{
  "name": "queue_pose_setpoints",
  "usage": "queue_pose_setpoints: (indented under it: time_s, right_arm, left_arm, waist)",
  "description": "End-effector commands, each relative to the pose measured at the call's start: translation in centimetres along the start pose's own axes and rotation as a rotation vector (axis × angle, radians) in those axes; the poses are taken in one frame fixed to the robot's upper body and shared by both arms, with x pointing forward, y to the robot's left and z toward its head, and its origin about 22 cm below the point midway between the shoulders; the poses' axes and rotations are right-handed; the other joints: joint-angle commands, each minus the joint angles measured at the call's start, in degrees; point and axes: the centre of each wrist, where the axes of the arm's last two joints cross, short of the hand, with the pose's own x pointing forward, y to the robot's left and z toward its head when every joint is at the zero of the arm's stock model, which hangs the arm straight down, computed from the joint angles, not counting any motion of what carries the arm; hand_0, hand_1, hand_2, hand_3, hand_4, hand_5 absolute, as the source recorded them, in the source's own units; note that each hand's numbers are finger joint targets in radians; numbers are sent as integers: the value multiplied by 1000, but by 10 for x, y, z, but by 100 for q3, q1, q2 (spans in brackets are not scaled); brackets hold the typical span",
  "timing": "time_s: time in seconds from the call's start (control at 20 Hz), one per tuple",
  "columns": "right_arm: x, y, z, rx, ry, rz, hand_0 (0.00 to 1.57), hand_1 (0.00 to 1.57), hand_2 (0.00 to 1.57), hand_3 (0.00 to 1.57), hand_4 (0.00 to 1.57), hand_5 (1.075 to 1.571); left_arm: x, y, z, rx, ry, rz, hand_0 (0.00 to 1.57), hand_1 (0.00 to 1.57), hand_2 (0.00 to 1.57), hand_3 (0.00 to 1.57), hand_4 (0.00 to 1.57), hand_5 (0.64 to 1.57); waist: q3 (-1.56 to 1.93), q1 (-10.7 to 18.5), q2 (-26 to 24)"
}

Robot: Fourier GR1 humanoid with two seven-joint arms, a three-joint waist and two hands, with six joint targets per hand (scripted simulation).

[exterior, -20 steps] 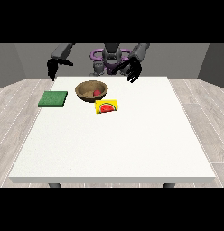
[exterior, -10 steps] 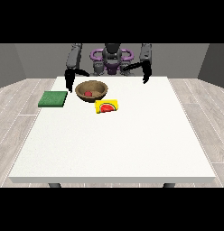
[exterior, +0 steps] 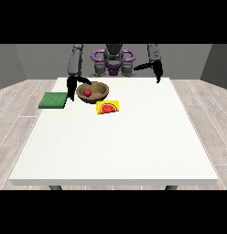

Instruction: Pick the cup and pour the ball into the bowl, then pick the bowl and place it on the pad

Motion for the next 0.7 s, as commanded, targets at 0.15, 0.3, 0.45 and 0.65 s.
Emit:
queue_pose_setpoints:
  time_s: [0.15,0.3,0.45,0.65]
  right_arm:
    - [-14,26,-7,16,14,6,0,0,0,0,100,1563]
    - [-31,7,4,-9,-5,-15,0,0,0,0,64,1562]
    - [-44,-8,21,-145,184,-87,0,0,0,0,464,1547]
    - [-55,-18,38,-230,235,315,1571,1571,1571,1088,850,1505]
  left_arm:
    - [5,12,0,8,-31,12,0,0,0,0,0,1566]
    - [10,11,7,-7,-17,15,0,0,0,0,0,1565]
    - [14,15,6,-28,-38,22,0,0,0,0,0,1566]
    - [35,1,-12,-45,-115,38,0,0,0,0,470,1564]
  waist:
    - [1,54,102]
    - [2,125,125]
    - [5,194,197]
    - [-15,442,485]
